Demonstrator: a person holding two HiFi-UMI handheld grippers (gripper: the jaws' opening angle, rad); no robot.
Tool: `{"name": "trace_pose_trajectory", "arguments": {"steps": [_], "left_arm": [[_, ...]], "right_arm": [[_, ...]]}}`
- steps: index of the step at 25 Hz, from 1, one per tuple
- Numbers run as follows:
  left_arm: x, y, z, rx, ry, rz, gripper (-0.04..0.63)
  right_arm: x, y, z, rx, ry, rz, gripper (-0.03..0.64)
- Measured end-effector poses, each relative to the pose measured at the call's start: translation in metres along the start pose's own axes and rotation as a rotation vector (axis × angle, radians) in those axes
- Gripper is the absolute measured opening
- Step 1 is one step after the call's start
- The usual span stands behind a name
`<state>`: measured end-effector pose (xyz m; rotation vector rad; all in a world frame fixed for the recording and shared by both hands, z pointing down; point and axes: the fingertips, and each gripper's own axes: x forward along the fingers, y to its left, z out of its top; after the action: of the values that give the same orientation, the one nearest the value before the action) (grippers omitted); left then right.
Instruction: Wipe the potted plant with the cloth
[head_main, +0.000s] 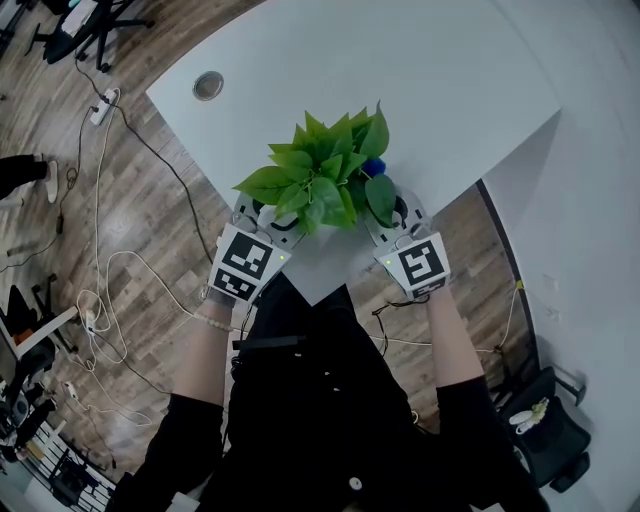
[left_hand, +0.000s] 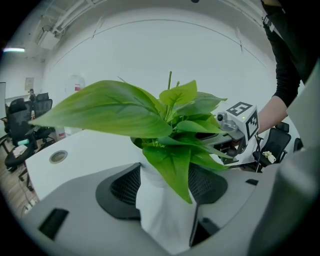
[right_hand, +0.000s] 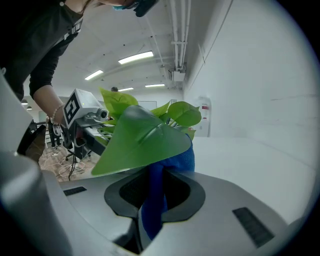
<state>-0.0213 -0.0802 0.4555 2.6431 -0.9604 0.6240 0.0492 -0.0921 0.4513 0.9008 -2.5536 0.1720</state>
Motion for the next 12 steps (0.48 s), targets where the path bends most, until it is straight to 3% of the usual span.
{"name": "trace_pose_trajectory", "arguments": {"steps": [12], "left_arm": [[0.001, 0.001, 0.000, 0.025, 0.009, 0.006, 0.285]], "right_arm": [[-0.005, 0.031, -0.006, -0.011, 0.025, 0.007, 0.084]]}}
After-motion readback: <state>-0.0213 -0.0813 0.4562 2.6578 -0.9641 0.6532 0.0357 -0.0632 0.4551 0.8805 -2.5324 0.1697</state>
